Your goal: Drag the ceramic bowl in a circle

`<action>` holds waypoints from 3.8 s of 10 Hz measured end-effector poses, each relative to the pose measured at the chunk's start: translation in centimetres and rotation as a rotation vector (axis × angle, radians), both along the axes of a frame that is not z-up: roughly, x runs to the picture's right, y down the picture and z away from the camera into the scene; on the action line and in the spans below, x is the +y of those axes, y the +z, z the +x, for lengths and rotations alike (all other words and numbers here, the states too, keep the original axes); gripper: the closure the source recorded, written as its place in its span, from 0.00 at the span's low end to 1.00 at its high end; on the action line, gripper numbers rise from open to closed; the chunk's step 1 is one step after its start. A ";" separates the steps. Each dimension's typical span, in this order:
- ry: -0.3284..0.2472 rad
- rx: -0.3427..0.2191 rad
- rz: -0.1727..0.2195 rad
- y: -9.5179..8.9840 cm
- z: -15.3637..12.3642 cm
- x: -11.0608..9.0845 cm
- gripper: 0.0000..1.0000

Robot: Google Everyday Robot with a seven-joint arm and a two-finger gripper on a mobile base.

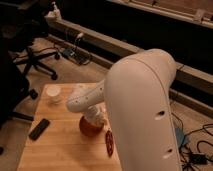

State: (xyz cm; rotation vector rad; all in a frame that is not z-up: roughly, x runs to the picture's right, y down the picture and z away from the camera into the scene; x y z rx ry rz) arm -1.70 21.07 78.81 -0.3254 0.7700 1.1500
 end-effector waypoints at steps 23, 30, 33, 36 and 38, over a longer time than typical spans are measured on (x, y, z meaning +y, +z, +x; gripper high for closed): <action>-0.038 -0.143 -0.031 6.0 -8.9 -3.9 0.88; -0.260 -0.219 -0.103 -2.7 -4.3 1.6 0.88; -0.381 -0.403 -0.170 -7.5 -10.0 6.8 0.88; -0.439 -0.599 -0.204 -11.1 -17.9 9.8 0.88; -0.451 -0.703 -0.189 -11.9 -23.5 9.9 0.88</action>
